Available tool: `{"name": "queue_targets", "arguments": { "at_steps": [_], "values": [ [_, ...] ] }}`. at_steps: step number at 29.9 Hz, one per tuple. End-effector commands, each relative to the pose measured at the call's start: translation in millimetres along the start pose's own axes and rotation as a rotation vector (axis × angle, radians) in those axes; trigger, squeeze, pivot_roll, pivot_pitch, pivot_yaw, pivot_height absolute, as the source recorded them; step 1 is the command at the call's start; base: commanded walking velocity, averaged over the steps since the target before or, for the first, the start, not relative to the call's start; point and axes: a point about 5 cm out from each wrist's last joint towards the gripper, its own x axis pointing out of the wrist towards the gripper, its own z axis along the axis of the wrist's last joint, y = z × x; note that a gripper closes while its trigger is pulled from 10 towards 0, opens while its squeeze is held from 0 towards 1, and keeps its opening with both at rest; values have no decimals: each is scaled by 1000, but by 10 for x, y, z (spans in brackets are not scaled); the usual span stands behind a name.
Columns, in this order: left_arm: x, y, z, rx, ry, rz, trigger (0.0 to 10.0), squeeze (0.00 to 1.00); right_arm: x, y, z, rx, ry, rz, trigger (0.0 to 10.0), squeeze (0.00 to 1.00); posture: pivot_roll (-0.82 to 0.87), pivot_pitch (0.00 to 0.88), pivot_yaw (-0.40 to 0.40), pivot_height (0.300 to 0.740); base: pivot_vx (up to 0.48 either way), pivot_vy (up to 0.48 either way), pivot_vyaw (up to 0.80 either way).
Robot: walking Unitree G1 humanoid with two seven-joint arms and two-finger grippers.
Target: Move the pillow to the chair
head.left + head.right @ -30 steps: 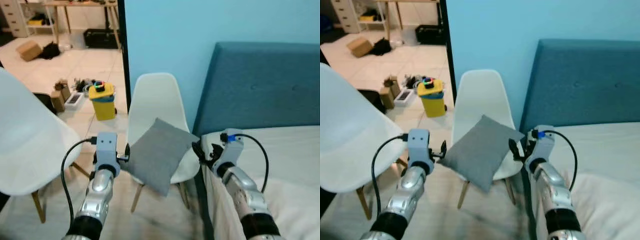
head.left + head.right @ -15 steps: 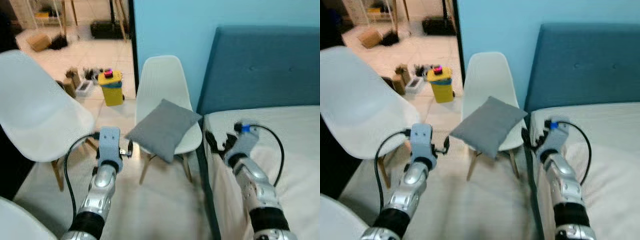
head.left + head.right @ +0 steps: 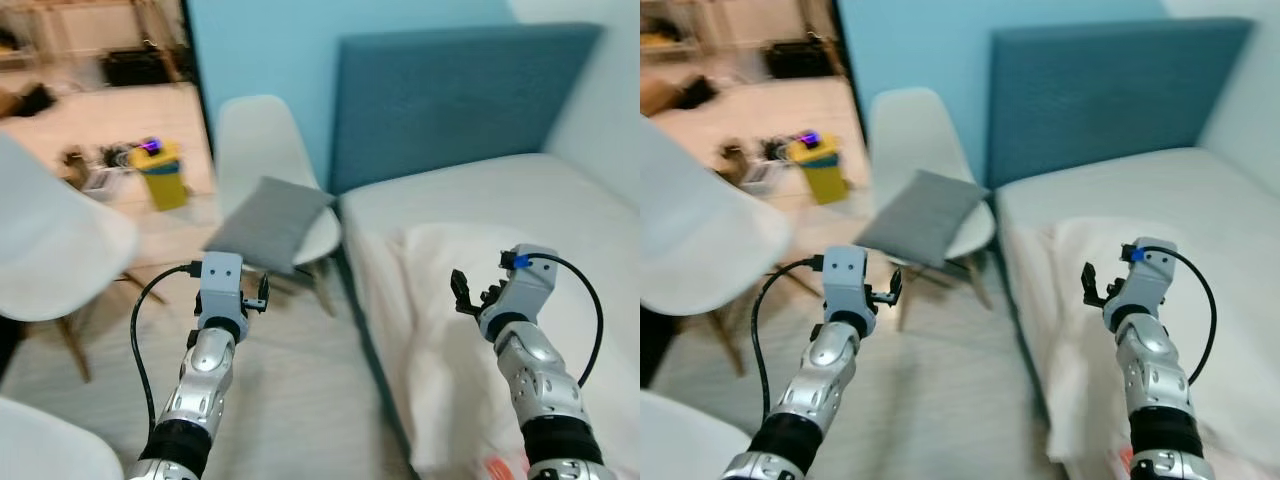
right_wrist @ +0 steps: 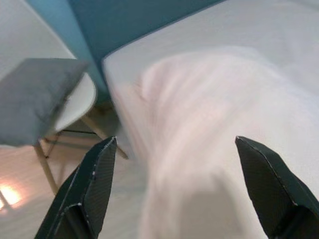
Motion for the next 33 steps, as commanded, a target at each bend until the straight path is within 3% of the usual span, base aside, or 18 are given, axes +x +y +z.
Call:
{"name": "queue_targets", "arguments": {
  "at_steps": [1, 8, 17, 20, 28, 33],
  "values": [
    [-7, 12, 1, 19, -12, -9, 10000, 0, 4, -20, -12, -16, 8, -22, 10000, 0, -31, 39, 4, 740, 0, 0, -763],
    [-8, -5, 12, 21, -26, -21, 10000, 0, 8, -61, 0, -19, 5, -54, 10000, 0, -35, 31, 6, 740, 0, 0, -763],
    [-14, -61, 48, 14, -55, -75, 10000, 0, 4, -37, -139, 20, 63, -78, 10000, 0, -35, 28, 5, 740, 0, 0, -590],
    [-16, -56, 46, 17, -55, -72, 10000, 0, 5, 9, -182, 28, 87, -56, 10000, 0, -35, 28, 5, 740, 162, 0, 0],
    [-25, -42, 35, 21, -55, -61, 10000, 0, -51, 365, -442, 113, 242, 166, 10000, 0, -34, 40, 1, 740, 284, 0, 0],
    [-27, -40, 33, 22, -55, -60, 10000, 0, -76, 410, -521, 154, 288, 195, 10000, 0, -34, 42, 0, 740, 283, 0, 0]
  ]
}}
